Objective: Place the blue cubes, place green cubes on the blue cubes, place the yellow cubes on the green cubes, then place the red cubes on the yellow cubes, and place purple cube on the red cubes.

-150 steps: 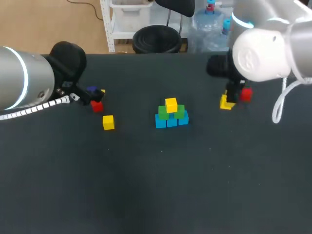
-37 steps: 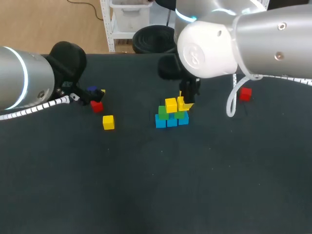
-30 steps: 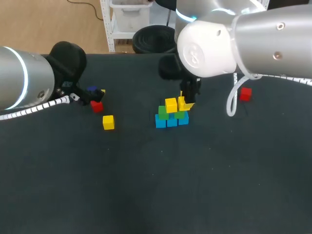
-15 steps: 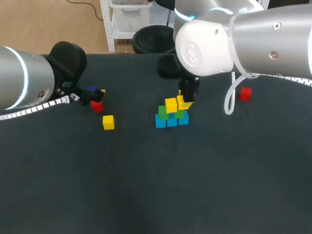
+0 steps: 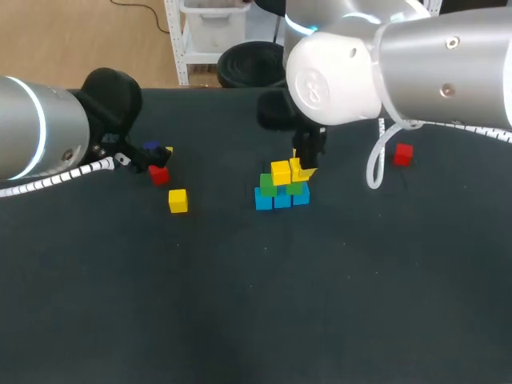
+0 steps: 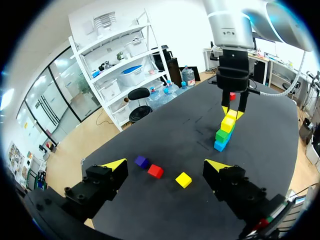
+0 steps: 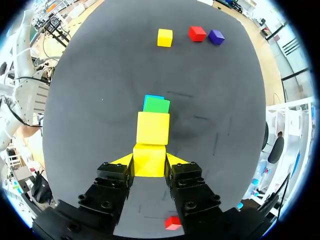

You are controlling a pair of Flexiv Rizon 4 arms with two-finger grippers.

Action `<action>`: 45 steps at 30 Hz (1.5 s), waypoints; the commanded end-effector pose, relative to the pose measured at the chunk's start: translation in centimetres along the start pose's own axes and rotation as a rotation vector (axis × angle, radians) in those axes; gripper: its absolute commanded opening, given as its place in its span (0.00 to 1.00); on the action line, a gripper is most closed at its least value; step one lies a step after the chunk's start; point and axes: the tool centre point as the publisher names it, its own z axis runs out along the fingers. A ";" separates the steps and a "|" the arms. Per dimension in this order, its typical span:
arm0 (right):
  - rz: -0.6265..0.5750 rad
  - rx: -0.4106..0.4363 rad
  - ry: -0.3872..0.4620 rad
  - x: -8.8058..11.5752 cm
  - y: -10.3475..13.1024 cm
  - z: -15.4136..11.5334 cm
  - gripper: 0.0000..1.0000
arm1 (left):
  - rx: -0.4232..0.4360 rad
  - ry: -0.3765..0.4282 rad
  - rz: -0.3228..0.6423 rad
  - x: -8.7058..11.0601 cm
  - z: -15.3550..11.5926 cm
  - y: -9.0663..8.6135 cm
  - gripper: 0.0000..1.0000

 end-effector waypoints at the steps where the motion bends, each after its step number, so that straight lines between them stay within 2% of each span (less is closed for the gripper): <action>1: 0.002 -0.002 -0.001 0.1 0.0 0.0 0.00 | -0.003 -0.003 -0.002 0.1 0.1 -0.1 1.00; 14: -0.003 -0.010 -0.006 -0.1 0.1 0.3 0.00 | -0.003 -0.003 -0.002 0.1 0.1 -0.1 1.00; 21: -0.008 -0.012 -0.005 -0.2 0.1 0.3 0.09 | -0.003 -0.003 -0.002 0.1 0.1 -0.1 1.00; 24: -0.006 -0.012 -0.006 -0.2 0.1 0.4 0.20 | -0.003 -0.003 -0.002 0.1 0.1 -0.1 1.00; 26: -0.006 -0.013 -0.006 -0.2 0.1 0.4 0.33 | -0.003 -0.003 -0.002 0.1 0.1 -0.1 1.00; 32: -0.004 -0.014 -0.007 -0.2 0.1 0.4 0.45 | -0.003 -0.003 -0.002 0.1 0.1 -0.1 1.00; 34: -0.004 -0.014 -0.007 -0.2 0.2 0.4 0.54 | -0.003 -0.003 -0.002 0.1 0.1 -0.1 1.00; 36: -0.004 -0.013 -0.008 -0.2 0.2 0.4 0.71 | -0.003 -0.003 -0.002 0.1 0.1 -0.1 1.00; 37: -0.004 -0.013 -0.009 -0.2 0.2 0.4 0.86 | -0.003 -0.003 -0.002 0.1 0.1 -0.1 1.00; 38: -0.004 -0.013 -0.009 -0.2 0.2 0.4 0.95 | -0.003 -0.003 -0.002 0.1 0.1 -0.1 1.00; 39: -0.004 -0.013 -0.010 -0.2 0.2 0.4 1.00 | -0.003 -0.003 -0.002 0.1 0.1 -0.1 1.00; 45: 0.008 0.019 -0.045 -0.3 0.3 -0.7 1.00 | -0.003 -0.003 -0.002 0.1 0.1 -0.1 1.00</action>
